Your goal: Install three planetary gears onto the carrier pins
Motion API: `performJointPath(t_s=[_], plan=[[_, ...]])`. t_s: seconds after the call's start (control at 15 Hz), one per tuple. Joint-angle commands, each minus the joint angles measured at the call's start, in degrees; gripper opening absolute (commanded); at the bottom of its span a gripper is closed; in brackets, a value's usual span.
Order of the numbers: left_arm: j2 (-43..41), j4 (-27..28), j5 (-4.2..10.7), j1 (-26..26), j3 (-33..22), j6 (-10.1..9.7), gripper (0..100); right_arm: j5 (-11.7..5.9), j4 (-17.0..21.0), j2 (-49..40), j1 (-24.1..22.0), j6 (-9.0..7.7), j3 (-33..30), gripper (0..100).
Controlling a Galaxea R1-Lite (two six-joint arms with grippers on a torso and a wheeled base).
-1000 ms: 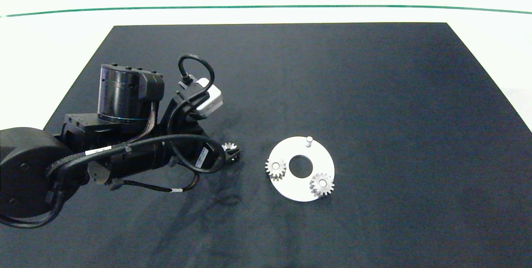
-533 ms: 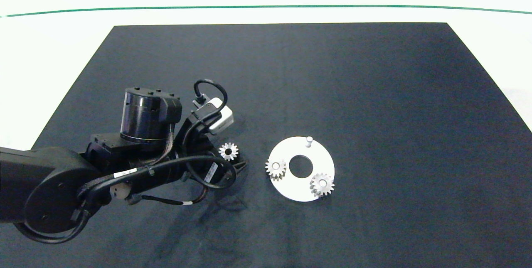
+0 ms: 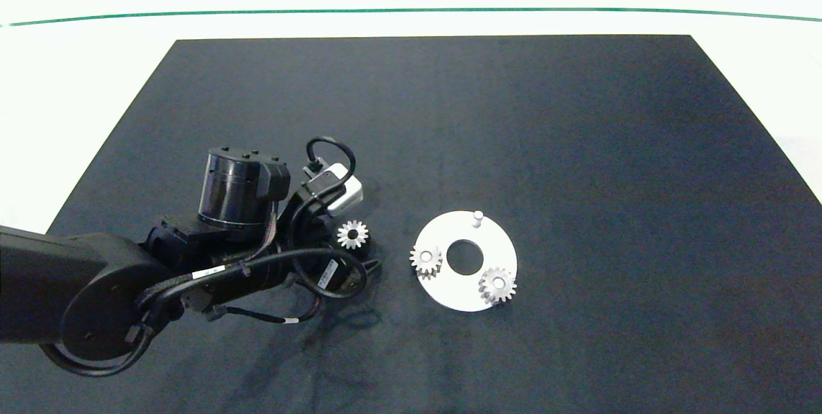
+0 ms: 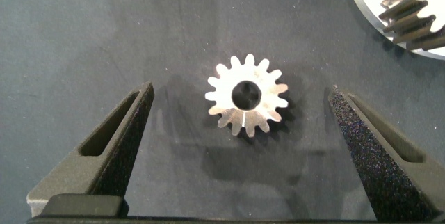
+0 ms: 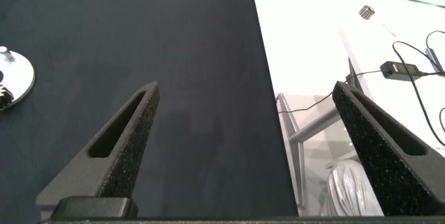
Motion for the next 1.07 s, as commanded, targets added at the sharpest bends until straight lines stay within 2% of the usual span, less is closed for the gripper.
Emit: performJointPath(t_s=[0.07,1.07], plan=[[0.12,-0.13,0.02,0.11,-0.03,0.04,97,-0.14,0.25,0.02,-0.09,-0.12,-0.06,100],[0.65,-0.57,0.02,-0.24,-0.56,-0.05,67,-0.14,0.25,0.11,-0.09,-0.29,-0.5,100]])
